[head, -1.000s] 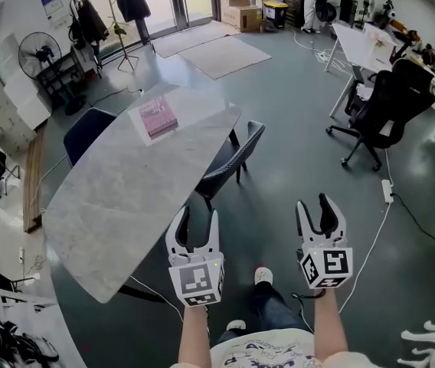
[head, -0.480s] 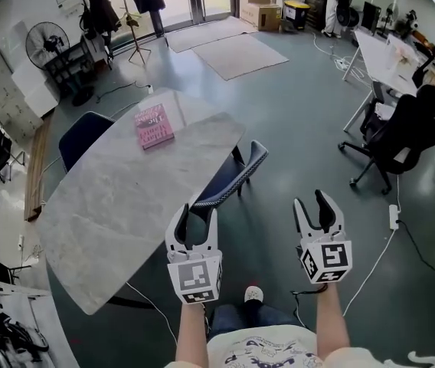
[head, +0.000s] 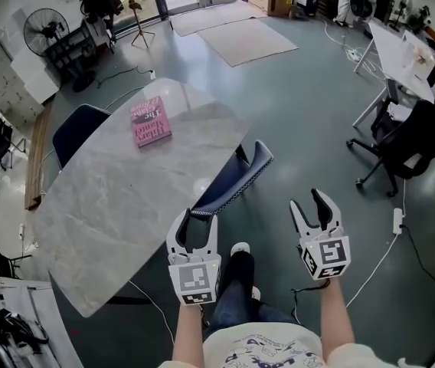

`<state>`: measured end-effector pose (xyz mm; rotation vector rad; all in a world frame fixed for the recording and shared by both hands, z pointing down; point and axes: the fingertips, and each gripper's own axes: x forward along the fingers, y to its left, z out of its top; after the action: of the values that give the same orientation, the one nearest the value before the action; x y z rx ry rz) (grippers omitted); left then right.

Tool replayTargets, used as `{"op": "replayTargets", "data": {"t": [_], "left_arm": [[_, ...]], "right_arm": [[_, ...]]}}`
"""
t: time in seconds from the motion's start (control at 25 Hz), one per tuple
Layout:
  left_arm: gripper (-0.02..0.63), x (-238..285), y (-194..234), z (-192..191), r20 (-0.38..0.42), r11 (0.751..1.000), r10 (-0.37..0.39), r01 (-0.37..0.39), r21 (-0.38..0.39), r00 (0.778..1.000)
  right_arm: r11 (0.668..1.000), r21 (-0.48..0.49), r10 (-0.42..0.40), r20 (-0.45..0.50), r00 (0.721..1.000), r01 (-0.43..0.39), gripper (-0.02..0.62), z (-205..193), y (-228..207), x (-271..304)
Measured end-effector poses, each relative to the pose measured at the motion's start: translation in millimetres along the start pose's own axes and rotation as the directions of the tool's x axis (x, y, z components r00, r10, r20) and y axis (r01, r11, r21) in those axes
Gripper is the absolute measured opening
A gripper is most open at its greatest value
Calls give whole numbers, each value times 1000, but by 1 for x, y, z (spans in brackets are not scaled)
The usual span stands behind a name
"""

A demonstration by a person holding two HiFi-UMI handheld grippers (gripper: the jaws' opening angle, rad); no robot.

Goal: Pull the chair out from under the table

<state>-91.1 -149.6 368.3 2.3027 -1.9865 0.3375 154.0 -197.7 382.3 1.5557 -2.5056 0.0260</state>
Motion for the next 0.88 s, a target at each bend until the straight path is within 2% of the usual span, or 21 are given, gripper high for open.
{"op": "replayTargets", "data": {"t": [0.24,0.44,0.88], "left_arm": [[238,54,1,-15,-32,999,-44,44,3,998],[239,103,14,-24,-76,999,-50,49,-18,996],[241,160,53,-41,-139,999,-25,20,-38,990]], "right_arm": [[997,-30,66,-50,997,-68,265,-19,-15,56],[990,-52,128,-107,986,-134,267,-31,-27,110],[961,-61,249,-235,939,-270,272,-75,-39,182]]}}
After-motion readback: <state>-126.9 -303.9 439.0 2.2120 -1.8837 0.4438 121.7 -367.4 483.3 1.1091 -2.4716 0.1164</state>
